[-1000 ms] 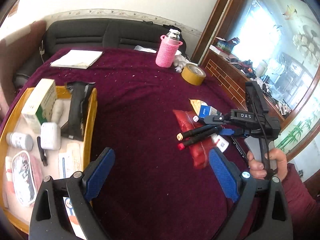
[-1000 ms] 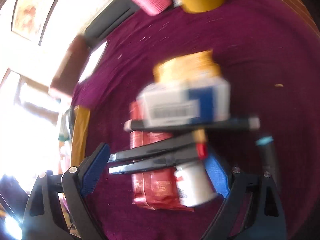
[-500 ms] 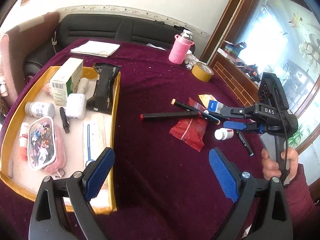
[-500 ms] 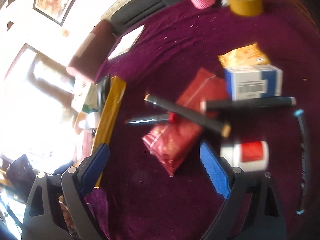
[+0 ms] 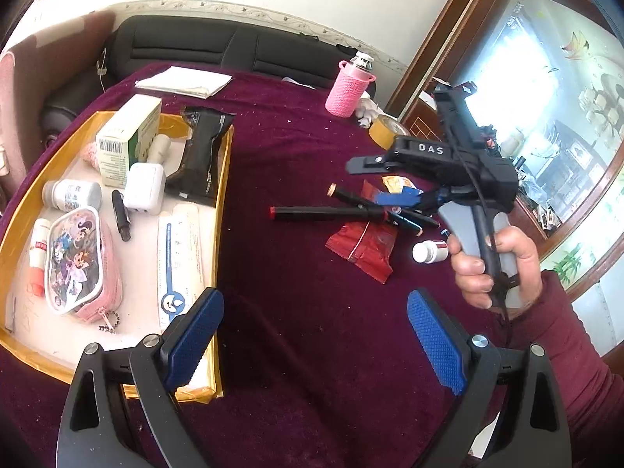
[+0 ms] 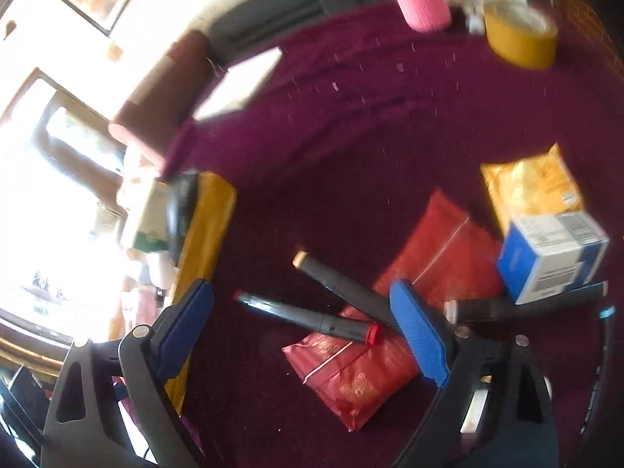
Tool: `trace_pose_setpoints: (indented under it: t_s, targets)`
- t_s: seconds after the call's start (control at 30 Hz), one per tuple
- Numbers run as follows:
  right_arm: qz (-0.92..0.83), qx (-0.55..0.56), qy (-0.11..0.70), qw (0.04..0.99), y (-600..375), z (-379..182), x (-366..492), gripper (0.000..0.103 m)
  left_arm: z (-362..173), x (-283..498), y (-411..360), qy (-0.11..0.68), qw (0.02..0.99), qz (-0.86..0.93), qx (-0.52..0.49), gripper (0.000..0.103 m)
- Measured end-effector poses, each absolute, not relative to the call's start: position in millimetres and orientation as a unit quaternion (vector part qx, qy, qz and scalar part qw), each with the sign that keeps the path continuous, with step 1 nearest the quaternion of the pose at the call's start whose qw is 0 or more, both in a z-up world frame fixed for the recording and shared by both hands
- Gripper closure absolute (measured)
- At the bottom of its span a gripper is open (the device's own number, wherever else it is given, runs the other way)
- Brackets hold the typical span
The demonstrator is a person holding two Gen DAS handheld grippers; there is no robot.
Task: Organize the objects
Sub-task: 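Grasp the black red-capped marker with the left tool, then grasp the black yellow-capped marker with the right tool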
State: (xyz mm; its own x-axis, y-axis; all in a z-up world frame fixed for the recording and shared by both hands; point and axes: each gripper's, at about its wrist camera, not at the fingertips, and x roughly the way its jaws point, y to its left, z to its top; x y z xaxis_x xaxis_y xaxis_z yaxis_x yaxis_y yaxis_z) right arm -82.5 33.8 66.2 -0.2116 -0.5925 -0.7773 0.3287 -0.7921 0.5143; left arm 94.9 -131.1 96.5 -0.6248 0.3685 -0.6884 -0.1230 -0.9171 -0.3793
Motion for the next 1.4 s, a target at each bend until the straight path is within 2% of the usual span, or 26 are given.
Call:
trace_pose_setpoints:
  t_s: [0.13,0.2,0.43,0.63,0.7,0.73,0.77,0.8,0.87,0.9,0.93,1.2,1.27,1.4]
  targets:
    - [-0.661,0.603,-0.197,0.401,18,39,-61,0.010,91,88,-132,-0.158,0.142,0.885,-0.415,0.010]
    - [-0.629,0.613,-0.204,0.432,13,34,-45,0.010,86,84,-128,-0.155,0.143,0.882,-0.422,0.010]
    - [-0.717,0.551,-0.176,0.390,59,59,-22,0.010,68,76,-95,-0.119,0.160,0.875,-0.442,0.012]
    - [-0.740,0.539,-0.168,0.366,88,60,-12,0.010,53,48,-78,-0.133,0.139,0.863,-0.466,0.013]
    - [-0.742,0.537,-0.171,0.364,91,58,-9,0.010,46,31,-74,-0.142,0.126,0.858,-0.478,0.024]
    - [-0.744,0.534,-0.171,0.363,94,58,-7,0.010,40,23,-73,-0.143,0.119,0.851,-0.491,0.039]
    - [-0.747,0.531,-0.172,0.360,97,58,-6,0.010,33,15,-70,-0.147,0.117,0.842,-0.506,0.058]
    - [-0.752,0.528,-0.172,0.356,100,60,-3,0.010,25,7,-65,-0.149,0.122,0.832,-0.521,0.068]
    - [-0.763,0.517,-0.167,0.349,109,64,2,0.010,26,3,-53,-0.120,0.117,0.845,-0.508,0.080]
    - [-0.771,0.511,-0.159,0.345,113,66,5,0.010,26,1,-48,-0.115,0.121,0.846,-0.506,0.080]
    - [-0.778,0.506,-0.148,0.342,115,67,9,0.010,27,1,-43,-0.108,0.128,0.846,-0.507,0.085]
    - [-0.788,0.502,0.018,0.357,98,63,49,0.010,27,-5,-30,-0.078,0.113,0.847,-0.513,0.083]
    - [-0.784,0.506,0.030,0.360,99,59,56,0.010,27,-8,-18,-0.046,0.105,0.855,-0.506,0.075]
    - [-0.787,0.500,0.039,0.360,105,58,66,0.010,23,-1,9,0.053,0.094,0.873,-0.476,0.071]
